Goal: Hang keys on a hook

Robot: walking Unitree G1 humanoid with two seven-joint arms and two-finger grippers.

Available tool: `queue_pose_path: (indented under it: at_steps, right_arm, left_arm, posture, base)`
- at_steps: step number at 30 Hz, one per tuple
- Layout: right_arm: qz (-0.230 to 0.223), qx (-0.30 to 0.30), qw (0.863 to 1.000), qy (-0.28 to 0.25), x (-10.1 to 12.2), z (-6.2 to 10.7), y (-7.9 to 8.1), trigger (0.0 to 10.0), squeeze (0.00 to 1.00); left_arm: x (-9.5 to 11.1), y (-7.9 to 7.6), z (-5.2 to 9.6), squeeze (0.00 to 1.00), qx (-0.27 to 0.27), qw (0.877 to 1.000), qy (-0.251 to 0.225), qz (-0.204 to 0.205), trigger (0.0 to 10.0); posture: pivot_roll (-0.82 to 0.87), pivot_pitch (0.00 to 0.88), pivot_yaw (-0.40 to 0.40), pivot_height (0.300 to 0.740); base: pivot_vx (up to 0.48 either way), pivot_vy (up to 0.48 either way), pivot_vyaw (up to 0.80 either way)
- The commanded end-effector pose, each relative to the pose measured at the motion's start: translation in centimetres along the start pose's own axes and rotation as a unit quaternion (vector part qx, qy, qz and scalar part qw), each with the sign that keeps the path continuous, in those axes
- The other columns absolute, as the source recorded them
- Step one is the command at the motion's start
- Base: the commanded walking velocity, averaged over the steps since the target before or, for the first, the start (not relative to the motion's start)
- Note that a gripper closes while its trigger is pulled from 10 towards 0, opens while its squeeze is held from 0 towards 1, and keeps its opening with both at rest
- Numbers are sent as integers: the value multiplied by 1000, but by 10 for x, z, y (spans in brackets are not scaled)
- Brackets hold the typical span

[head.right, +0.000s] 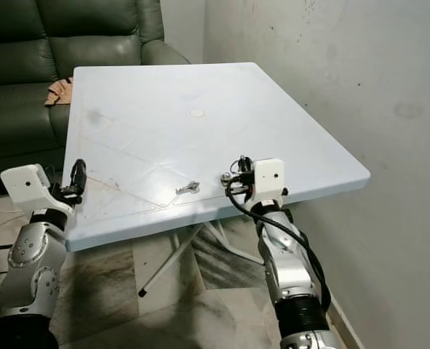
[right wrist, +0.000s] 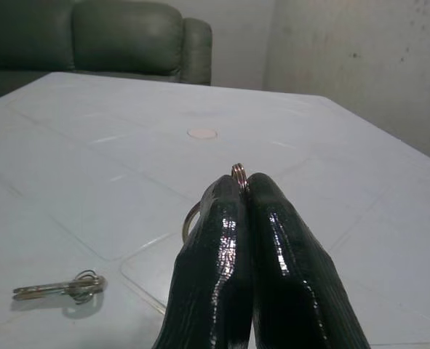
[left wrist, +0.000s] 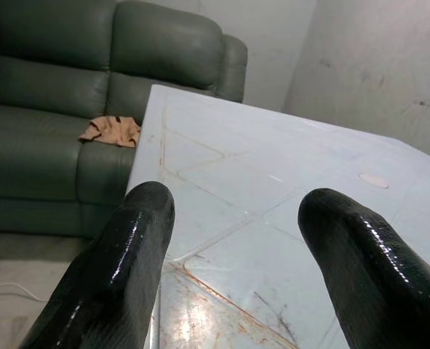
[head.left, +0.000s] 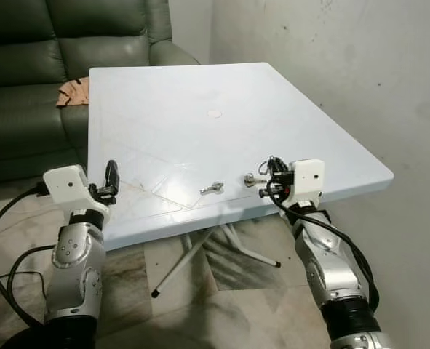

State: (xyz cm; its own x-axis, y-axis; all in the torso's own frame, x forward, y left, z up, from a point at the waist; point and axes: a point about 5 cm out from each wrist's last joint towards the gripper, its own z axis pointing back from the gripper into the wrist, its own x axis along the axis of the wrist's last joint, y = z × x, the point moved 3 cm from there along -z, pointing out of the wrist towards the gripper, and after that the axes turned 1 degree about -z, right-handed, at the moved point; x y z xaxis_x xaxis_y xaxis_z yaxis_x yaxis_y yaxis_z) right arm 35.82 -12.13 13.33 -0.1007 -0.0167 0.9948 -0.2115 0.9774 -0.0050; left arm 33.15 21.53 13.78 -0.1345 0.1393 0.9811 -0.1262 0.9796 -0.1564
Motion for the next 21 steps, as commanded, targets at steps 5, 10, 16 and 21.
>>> queue_pose_path:
  at_steps: [5, 10, 16, 21]
  right_arm:
    - [4, -2, 1000, -8, 6, -3, -1, 10000, 0]
    - [4, -2, 1000, -8, 7, -4, -1, 10000, 0]
    - [4, -1, 1000, -6, 6, -4, 0, 10000, 0]
    - [5, -2, 1000, -5, 6, -4, -1, 10000, 0]
  left_arm:
    - [5, -3, -1, 0, -11, 1000, -8, -6, 10000]
    - [8, -4, -1, 0, -17, 1000, -15, -4, 10000]
    - [7, -4, -1, 0, -11, 1000, -13, 2, 10000]
    - [7, -3, -2, 0, -8, 1000, -14, 11, 10000]
  posture:
    - [-79, 0, -35, 740]
    - [-78, 0, -36, 740]
    - [-78, 0, -37, 740]
    - [-79, 0, -38, 740]
  base:
    - [0, 0, -800]
    - [0, 0, -800]
    - [0, -240, -800]
    - [0, 0, -800]
